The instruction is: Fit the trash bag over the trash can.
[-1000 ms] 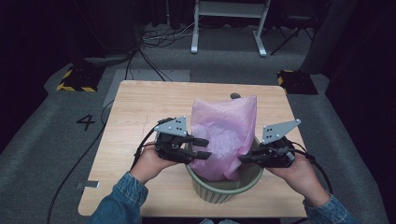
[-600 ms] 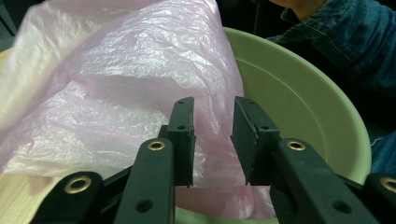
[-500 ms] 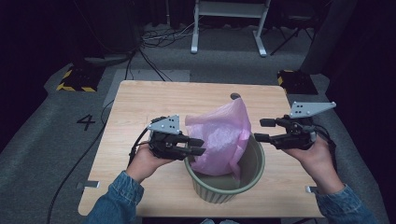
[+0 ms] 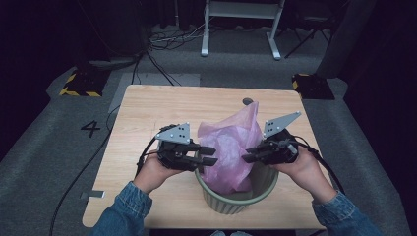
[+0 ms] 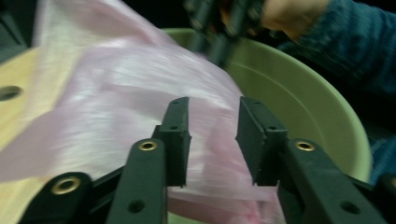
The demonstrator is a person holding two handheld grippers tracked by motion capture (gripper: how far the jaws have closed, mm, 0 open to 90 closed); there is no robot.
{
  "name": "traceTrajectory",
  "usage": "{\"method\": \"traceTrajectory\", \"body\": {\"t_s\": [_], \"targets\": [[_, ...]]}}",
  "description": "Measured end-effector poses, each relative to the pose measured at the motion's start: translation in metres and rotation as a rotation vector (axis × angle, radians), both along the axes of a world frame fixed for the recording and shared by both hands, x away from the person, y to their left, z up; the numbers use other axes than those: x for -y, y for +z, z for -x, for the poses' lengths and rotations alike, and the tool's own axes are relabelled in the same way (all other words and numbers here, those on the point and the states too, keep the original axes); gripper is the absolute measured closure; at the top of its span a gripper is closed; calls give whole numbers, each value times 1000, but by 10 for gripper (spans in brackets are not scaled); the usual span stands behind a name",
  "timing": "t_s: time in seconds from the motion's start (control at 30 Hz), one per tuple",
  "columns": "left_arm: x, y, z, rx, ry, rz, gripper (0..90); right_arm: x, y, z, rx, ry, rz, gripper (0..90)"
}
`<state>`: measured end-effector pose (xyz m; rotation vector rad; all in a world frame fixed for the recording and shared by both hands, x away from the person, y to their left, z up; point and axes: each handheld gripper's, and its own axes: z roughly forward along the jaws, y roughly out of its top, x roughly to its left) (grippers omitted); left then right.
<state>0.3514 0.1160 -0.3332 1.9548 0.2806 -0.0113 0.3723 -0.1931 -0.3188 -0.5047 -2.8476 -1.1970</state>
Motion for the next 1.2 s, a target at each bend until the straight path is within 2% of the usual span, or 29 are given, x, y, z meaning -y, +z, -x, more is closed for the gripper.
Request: {"method": "traceTrajectory", "body": {"t_s": [0.03,0.1,0.13,0.23,0.3,0.37,0.47,0.6,0.7,0.77,0.83,0.87,0.93,1.0,1.07,1.13,1.17,1.2], "targets": [[-1,1,-1,-3,8,8,625,-1,0,2,9,1,17,776],[-4,1,-4,-6,23,20,615,-1,2,8,-4,17,42,780],[-4,1,-4,-7,29,22,605,-2,3,13,8,35,60,778],[-3,1,-6,-4,55,18,571,-2,5,22,1,72,84,778],[-1,0,-7,0,72,0,552,-1,5,27,-8,79,104,809],[2,0,-8,-6,69,-2,543,0,6,32,-22,102,109,844],[7,1,-6,-7,46,-3,547,2,11,42,-19,131,97,849],[17,1,-3,0,13,-42,570,3,8,44,-28,122,99,803],[19,-2,-2,-40,6,-63,633,10,6,41,-17,57,55,645],[19,-5,-1,-39,13,-83,699,19,11,41,-9,1,-5,590],[17,-7,-2,-55,18,-95,755,32,19,40,27,-58,-85,533],[17,-8,-2,-60,18,-95,780,40,23,38,63,-103,-121,503],[16,-9,-3,-66,21,-107,806,52,28,34,97,-180,-151,469],[17,-10,-2,-65,10,-115,822,65,32,25,110,-266,-203,435],[18,-11,-1,-66,5,-120,827,74,33,17,109,-324,-243,411],[20,-12,-1,-63,-5,-130,833,80,32,6,81,-358,-296,407],[20,-13,0,-63,-3,-133,833,81,31,0,70,-377,-305,402],[21,-13,0,-64,-6,-135,833,81,29,-7,66,-401,-293,401]]}}
